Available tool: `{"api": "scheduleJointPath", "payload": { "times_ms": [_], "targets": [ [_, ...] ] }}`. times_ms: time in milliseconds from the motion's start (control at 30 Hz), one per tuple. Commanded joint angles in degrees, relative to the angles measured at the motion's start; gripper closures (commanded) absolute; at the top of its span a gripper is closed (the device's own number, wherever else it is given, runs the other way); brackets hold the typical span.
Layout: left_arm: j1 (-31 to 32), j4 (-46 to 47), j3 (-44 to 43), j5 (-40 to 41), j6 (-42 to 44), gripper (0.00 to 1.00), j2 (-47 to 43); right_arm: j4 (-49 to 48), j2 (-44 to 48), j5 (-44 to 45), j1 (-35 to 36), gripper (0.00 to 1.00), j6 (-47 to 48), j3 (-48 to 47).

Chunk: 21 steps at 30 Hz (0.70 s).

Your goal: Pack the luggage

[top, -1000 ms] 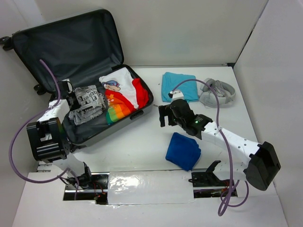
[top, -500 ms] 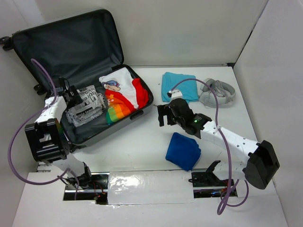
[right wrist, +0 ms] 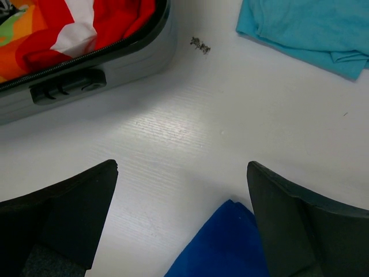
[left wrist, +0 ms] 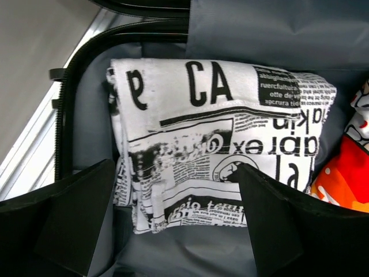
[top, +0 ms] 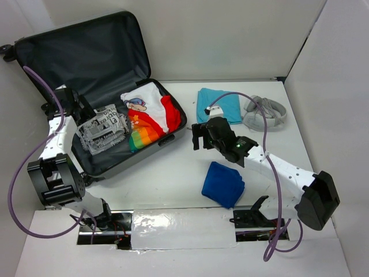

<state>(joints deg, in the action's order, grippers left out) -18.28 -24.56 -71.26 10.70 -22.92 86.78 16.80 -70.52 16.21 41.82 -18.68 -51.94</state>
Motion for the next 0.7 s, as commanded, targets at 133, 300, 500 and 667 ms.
{"api": "scheduleJointPath", "payload": {
  "times_ms": [133, 300, 500, 667],
  "targets": [
    [0.18, 3.11, -0.27, -3.67, -1.08, 0.00, 6.10, -3.17, -4.97, 2.34, -3.49, 0.00, -2.85, -3.34],
    [0.18, 3.64, -0.81, -3.67, -1.08, 0.00, 11.90, -6.59, -6.38, -1.96, -7.80, 0.00, -4.61, -2.20],
    [0.18, 4.25, -0.81, -3.84, -1.08, 0.00, 12.28, -9.15, -9.63, -6.10, -13.87, 0.00, -4.53, -5.43],
    [0.18, 4.78, -2.47, -6.56, -1.60, 0.00, 5.51, -8.54, -18.32, -7.24, -18.34, 0.00, -0.49, -12.20]
  ]
}}
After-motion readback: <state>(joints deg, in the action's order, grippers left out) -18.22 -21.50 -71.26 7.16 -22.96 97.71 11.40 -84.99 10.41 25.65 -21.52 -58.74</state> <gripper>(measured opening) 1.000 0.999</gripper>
